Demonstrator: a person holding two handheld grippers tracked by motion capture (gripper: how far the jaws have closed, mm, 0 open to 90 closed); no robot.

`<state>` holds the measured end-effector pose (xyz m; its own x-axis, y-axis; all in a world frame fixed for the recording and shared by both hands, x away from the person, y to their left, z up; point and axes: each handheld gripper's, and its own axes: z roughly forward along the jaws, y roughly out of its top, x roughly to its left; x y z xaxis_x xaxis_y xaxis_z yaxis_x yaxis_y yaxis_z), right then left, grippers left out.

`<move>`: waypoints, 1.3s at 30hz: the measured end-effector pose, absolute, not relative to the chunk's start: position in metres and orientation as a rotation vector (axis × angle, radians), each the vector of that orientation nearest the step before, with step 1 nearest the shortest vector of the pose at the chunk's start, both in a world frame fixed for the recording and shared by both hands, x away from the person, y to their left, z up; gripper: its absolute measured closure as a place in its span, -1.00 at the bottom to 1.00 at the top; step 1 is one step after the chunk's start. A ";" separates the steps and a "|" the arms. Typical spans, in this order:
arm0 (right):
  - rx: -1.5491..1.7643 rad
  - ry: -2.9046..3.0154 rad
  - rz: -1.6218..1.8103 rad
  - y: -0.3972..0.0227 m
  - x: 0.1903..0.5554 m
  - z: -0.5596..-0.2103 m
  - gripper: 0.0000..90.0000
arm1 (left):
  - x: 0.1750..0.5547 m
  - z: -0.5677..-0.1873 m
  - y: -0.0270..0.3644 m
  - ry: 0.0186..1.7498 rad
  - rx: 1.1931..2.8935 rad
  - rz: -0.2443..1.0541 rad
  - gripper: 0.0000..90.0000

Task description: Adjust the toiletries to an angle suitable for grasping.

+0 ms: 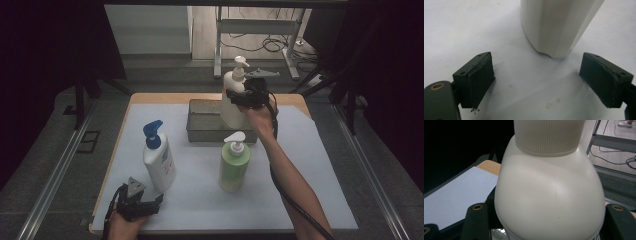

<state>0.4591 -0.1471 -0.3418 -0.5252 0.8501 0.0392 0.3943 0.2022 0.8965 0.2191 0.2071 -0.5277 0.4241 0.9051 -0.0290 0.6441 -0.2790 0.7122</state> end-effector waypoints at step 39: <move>1.164 2.123 1.195 -0.129 0.465 -0.396 -0.19 | 0.219 -0.528 0.207 1.305 2.025 0.513 -0.73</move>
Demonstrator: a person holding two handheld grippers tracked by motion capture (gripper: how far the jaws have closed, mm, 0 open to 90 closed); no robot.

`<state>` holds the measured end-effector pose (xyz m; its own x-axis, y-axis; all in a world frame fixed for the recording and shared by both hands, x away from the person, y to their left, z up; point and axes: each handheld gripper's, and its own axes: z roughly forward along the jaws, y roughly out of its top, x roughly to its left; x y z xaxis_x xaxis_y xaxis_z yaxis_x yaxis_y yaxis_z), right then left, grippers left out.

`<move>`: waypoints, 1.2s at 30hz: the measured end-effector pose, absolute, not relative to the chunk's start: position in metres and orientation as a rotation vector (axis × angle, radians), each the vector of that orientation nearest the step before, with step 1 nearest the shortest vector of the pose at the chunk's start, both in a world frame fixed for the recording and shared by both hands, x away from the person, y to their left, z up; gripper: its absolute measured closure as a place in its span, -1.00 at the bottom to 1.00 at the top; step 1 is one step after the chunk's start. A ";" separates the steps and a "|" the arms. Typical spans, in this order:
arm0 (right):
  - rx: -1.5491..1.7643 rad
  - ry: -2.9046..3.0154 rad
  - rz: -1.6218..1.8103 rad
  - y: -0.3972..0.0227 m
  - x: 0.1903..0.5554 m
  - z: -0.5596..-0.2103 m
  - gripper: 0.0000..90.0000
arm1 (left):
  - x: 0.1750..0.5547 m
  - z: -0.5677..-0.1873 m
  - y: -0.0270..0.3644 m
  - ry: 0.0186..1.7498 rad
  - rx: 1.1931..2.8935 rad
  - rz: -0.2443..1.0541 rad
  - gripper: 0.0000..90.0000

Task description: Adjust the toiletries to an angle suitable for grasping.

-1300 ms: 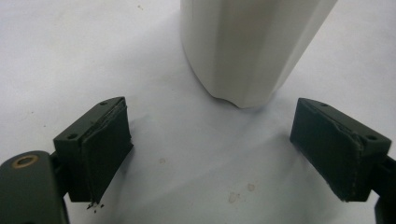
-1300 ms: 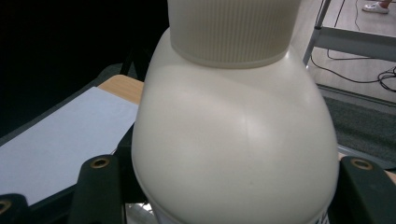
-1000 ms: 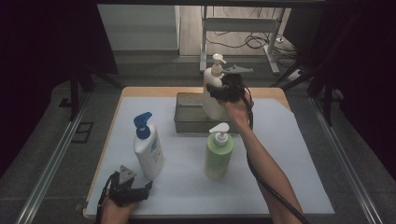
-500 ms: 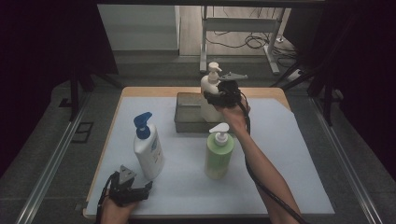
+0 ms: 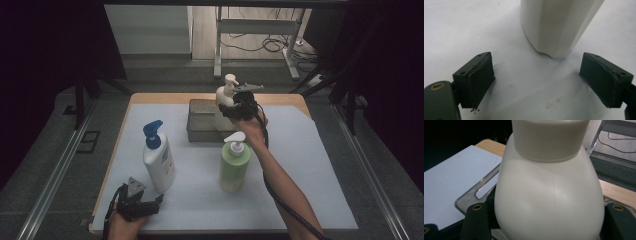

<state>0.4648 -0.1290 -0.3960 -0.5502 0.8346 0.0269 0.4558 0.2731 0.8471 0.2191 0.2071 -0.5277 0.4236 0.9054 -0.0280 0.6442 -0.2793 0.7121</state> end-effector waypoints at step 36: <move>1.080 2.261 1.205 -0.147 0.457 -0.416 -0.36 | 0.219 -0.528 0.207 1.305 2.025 0.513 -0.73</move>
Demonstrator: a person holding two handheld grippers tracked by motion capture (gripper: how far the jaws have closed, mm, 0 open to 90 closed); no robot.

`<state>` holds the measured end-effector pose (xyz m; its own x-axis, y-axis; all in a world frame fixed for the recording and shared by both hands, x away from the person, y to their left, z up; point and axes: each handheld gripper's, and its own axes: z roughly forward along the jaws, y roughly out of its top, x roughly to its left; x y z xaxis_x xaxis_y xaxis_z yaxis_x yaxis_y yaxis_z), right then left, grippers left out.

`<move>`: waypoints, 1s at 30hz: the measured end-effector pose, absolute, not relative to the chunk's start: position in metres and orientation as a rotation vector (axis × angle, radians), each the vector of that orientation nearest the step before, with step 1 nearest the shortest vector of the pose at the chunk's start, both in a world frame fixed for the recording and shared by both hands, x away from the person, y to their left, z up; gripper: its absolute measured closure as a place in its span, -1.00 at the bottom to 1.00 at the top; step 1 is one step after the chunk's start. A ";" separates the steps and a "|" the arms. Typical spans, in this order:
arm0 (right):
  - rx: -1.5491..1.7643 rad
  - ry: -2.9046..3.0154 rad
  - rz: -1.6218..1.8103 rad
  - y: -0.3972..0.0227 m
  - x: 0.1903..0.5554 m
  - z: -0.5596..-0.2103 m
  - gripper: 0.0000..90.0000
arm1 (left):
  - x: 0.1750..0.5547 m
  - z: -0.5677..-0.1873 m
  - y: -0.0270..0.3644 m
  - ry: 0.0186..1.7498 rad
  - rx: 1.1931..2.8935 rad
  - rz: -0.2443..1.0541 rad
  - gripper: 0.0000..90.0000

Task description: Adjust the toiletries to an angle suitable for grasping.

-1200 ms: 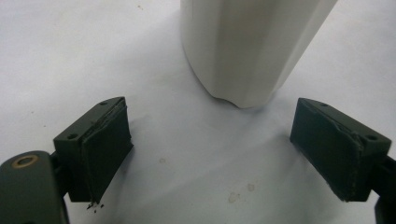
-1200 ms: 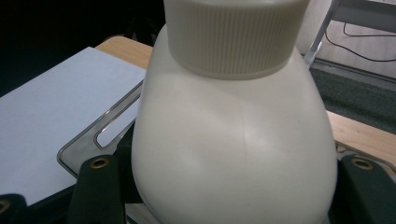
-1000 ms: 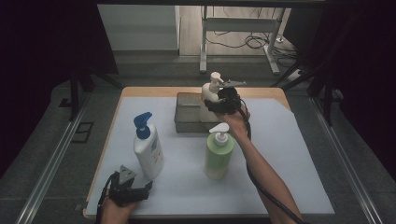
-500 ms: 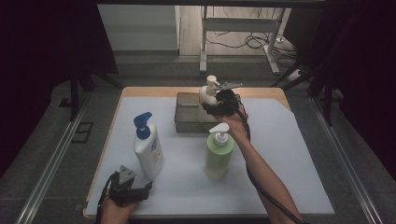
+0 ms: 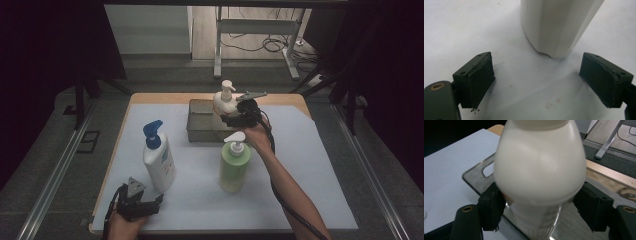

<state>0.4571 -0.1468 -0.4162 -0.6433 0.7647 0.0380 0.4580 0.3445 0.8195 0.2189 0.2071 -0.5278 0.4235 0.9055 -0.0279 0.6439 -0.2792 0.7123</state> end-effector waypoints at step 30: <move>1.257 2.302 1.138 -0.189 0.458 -0.440 0.86 | 0.219 -0.528 0.207 1.305 2.025 0.514 -0.73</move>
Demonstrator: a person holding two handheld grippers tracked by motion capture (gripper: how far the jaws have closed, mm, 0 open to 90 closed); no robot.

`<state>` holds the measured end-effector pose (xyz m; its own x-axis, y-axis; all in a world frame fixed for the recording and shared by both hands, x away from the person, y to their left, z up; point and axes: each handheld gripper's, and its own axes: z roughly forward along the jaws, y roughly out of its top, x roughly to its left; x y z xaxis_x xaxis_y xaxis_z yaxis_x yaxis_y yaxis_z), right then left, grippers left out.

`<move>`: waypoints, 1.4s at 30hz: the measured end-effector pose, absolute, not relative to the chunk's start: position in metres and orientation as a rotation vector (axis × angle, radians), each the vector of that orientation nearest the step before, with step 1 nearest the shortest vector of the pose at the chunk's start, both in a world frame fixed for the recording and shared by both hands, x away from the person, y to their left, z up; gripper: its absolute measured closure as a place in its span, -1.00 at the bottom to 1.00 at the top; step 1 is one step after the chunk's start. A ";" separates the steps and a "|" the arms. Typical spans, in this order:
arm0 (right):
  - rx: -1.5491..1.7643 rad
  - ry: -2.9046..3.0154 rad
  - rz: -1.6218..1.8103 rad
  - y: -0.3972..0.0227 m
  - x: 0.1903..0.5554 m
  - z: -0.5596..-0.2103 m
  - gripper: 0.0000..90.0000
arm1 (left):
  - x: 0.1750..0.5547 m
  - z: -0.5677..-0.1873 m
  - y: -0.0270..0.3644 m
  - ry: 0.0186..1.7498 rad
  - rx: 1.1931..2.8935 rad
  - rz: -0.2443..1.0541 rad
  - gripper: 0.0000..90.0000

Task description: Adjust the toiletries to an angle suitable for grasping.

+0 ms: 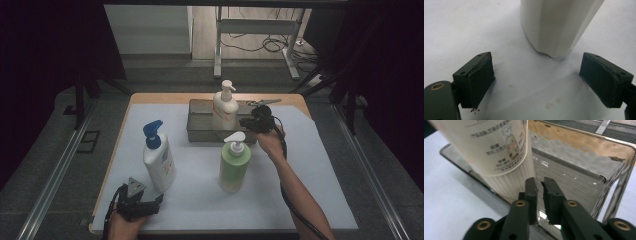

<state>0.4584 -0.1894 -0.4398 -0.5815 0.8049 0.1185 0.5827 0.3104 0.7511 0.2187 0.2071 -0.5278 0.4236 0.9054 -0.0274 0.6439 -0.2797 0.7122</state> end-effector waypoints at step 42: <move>1.243 2.397 1.087 -0.139 0.484 -0.456 0.94 | 0.219 -0.528 0.207 1.305 2.027 0.513 -0.73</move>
<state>0.4837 -0.1387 -0.4556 -0.6136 0.7794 0.1263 0.6087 0.3651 0.7043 0.2190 0.2072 -0.5276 0.4237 0.9054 -0.0269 0.6448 -0.2806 0.7110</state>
